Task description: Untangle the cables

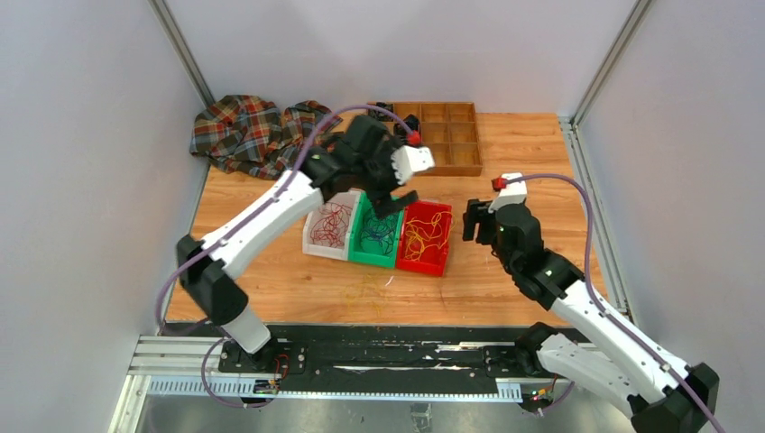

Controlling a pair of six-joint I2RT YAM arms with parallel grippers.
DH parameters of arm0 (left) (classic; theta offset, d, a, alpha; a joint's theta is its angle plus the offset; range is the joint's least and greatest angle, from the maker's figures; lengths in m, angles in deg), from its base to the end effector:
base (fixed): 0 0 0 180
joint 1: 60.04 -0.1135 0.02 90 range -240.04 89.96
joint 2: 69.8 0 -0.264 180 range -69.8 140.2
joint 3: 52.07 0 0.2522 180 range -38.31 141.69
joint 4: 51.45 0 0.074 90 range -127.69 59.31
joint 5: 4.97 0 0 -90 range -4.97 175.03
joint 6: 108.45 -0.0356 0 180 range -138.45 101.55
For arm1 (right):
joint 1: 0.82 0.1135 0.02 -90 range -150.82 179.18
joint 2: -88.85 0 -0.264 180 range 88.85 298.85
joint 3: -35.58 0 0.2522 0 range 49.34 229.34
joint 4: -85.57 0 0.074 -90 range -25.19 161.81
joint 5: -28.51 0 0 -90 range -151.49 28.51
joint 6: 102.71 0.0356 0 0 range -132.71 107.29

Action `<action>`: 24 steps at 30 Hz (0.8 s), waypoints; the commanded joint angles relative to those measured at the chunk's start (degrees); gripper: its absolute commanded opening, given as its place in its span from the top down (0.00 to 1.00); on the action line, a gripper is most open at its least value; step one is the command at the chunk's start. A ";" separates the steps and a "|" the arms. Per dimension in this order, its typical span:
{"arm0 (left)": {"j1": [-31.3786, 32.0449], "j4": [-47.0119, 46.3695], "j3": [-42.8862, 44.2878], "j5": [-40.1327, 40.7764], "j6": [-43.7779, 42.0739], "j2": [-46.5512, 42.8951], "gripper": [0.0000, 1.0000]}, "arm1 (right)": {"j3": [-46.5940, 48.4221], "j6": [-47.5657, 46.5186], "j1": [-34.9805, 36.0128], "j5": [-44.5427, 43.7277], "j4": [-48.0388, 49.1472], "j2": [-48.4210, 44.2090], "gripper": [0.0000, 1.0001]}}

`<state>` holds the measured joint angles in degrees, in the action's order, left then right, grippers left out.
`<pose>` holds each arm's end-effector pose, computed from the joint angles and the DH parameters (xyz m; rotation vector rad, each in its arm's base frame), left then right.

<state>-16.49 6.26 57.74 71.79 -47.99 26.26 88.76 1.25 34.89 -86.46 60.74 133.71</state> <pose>0.2633 -0.2616 0.3605 1.4878 1.8133 -0.3913 0.1584 0.0954 0.3060 -0.0477 1.8355 0.2040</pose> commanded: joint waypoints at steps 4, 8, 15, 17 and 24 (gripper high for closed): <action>-11.09 6.14 -11.55 0.52 0.20 -18.62 0.02 | 3.98 -8.41 15.86 18.49 6.74 12.42 0.30; -17.35 6.16 -15.22 1.60 0.11 -25.70 0.02 | 11.45 -10.91 22.23 25.37 1.97 24.64 0.29; -25.95 5.19 -19.21 0.77 -0.31 -33.75 0.02 | 18.56 -0.60 23.66 30.19 -0.40 44.51 0.29; -26.63 5.00 -20.38 0.65 -0.74 -35.88 0.02 | 18.63 1.55 24.16 30.12 0.97 47.18 0.30; -26.85 9.44 -20.01 0.74 -1.25 -37.71 0.02 | 20.07 3.50 24.93 30.37 4.09 54.37 0.34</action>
<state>-42.83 13.08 37.11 72.82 -48.64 -11.05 106.31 1.99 58.77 -57.57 63.02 185.63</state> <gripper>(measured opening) 0.980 0.678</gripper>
